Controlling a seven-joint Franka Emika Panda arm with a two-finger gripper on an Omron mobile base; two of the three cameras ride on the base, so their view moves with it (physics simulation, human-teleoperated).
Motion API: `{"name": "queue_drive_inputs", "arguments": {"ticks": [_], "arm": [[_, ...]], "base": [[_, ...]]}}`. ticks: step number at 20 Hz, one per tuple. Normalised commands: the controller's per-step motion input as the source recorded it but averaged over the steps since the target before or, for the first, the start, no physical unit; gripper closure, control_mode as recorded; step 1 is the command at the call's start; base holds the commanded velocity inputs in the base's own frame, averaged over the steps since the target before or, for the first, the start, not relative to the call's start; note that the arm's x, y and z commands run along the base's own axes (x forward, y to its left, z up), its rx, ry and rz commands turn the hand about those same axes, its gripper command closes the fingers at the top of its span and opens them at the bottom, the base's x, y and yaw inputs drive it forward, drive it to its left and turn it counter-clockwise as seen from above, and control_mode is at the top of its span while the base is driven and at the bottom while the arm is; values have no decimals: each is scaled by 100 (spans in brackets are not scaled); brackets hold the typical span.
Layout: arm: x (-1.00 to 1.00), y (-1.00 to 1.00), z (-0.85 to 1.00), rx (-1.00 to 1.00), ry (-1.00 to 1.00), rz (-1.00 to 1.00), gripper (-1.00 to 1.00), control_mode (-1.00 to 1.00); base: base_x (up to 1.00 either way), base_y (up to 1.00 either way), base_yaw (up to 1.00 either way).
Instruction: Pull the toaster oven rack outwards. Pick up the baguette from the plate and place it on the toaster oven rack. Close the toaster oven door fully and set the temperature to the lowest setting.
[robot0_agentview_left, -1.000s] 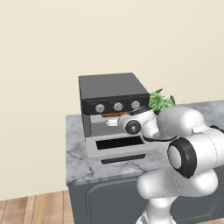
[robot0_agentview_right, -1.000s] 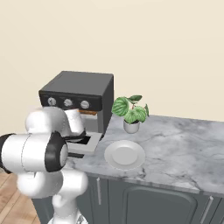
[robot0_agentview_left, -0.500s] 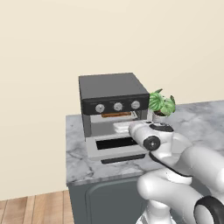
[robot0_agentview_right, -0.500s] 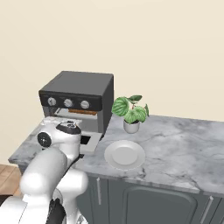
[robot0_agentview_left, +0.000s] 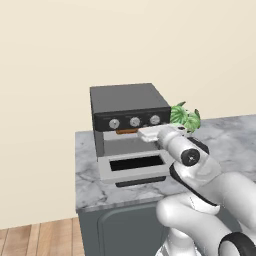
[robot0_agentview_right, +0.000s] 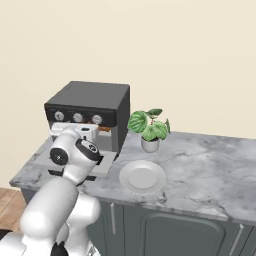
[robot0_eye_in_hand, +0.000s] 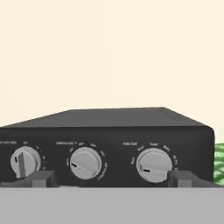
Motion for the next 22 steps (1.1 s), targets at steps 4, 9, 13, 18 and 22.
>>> {"name": "queue_drive_inputs", "arguments": {"ticks": [4, 9, 13, 18, 22], "arm": [[0, 0, 79, 17, -1, -3, -100, -100], [-6, 0, 82, 33, 0, 0, -100, -100], [-31, 0, 84, 35, 0, 0, -100, -100], [-52, 0, 70, 33, 1, 0, -100, -100], [-39, 0, 55, 30, 19, 0, -100, -100]], "base": [[0, 0, 0], [0, 0, 0], [0, 0, 0], [0, 0, 0], [0, 0, 0]]}}
